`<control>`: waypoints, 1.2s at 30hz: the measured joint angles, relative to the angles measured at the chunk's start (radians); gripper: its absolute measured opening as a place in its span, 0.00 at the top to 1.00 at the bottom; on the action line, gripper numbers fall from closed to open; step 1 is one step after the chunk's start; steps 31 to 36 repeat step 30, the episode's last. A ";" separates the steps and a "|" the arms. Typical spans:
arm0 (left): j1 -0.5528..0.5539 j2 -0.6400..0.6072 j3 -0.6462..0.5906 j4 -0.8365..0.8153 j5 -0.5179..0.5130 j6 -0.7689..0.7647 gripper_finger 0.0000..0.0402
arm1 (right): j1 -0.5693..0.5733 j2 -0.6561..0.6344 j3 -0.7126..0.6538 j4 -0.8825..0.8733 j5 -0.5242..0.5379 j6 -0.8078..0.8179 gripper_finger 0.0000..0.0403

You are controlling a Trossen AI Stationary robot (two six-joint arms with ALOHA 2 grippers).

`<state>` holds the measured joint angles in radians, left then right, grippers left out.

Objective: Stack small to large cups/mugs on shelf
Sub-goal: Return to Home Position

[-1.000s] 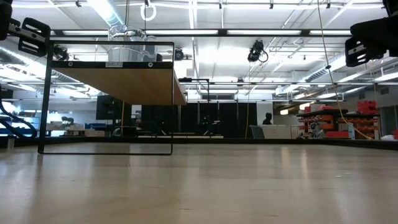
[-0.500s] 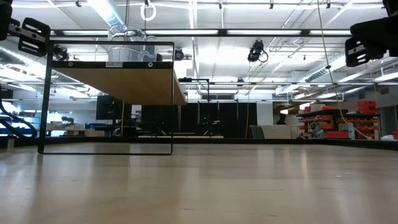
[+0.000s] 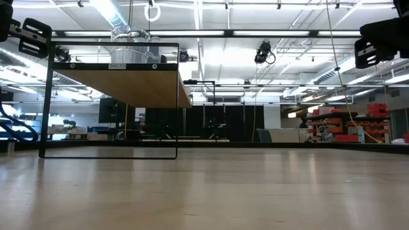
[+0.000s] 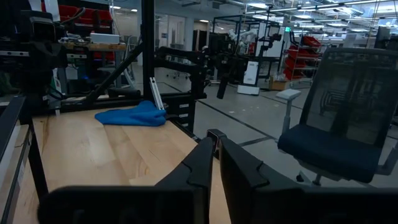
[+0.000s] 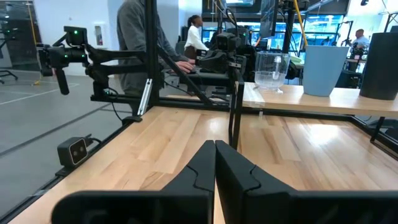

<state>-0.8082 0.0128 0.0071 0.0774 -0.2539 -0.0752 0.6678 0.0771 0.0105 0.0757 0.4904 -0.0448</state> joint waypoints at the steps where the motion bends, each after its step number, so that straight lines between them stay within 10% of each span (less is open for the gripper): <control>1: 0.000 0.000 0.000 0.000 0.000 0.000 0.90 | 0.000 0.000 0.000 0.000 0.000 0.000 0.96; 36: 0.000 0.000 0.000 0.000 0.000 0.000 0.92 | 0.000 0.000 0.000 0.000 0.000 0.000 0.96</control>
